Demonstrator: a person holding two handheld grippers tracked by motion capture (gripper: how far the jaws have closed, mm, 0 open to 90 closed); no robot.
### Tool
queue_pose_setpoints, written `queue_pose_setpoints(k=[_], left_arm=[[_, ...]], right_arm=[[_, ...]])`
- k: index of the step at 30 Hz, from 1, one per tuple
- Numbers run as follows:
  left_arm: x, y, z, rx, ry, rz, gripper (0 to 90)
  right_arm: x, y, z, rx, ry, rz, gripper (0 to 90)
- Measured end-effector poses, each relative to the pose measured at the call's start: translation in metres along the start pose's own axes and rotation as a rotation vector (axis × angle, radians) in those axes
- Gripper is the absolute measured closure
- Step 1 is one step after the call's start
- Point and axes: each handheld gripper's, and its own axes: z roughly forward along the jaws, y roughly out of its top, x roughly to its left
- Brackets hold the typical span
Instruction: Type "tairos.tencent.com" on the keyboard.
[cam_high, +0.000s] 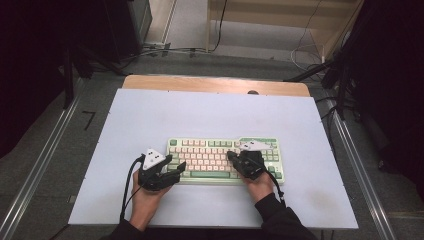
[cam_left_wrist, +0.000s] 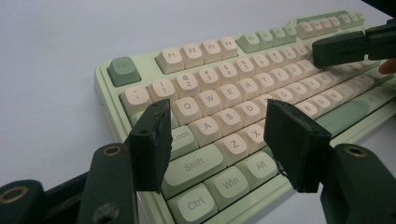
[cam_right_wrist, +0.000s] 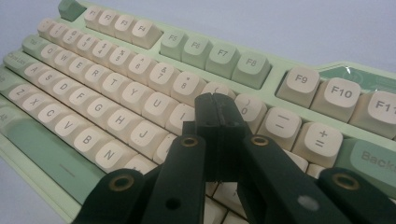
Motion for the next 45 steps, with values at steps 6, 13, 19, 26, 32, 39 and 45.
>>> queue_pose_setpoints(k=[6,13,19,26,32,39,45], left_arm=[[0.000,0.000,0.000,-0.004,0.004,0.001,42.0],[0.002,0.001,-0.001,-0.011,0.009,-0.002,41.9],[0.001,0.002,0.000,-0.019,0.009,-0.002,41.9],[0.001,0.002,0.001,-0.017,0.006,0.003,42.0],[0.001,0.002,0.001,-0.014,0.007,0.001,42.1],[0.002,0.002,0.002,-0.010,0.009,0.001,42.0],[0.002,0.002,0.002,-0.009,0.009,-0.001,42.1]], right_arm=[[0.003,0.002,-0.009,-0.061,0.029,-0.003,65.8],[0.006,0.003,-0.019,-0.107,0.037,-0.018,27.4],[0.011,0.000,-0.024,-0.118,0.032,-0.039,46.0],[0.017,-0.003,-0.023,-0.103,0.085,-0.033,77.9],[0.026,-0.005,-0.016,-0.066,0.132,-0.060,87.7],[0.034,-0.008,-0.007,-0.019,0.142,-0.095,87.7],[0.034,-0.008,-0.006,-0.013,0.137,-0.094,87.7]])
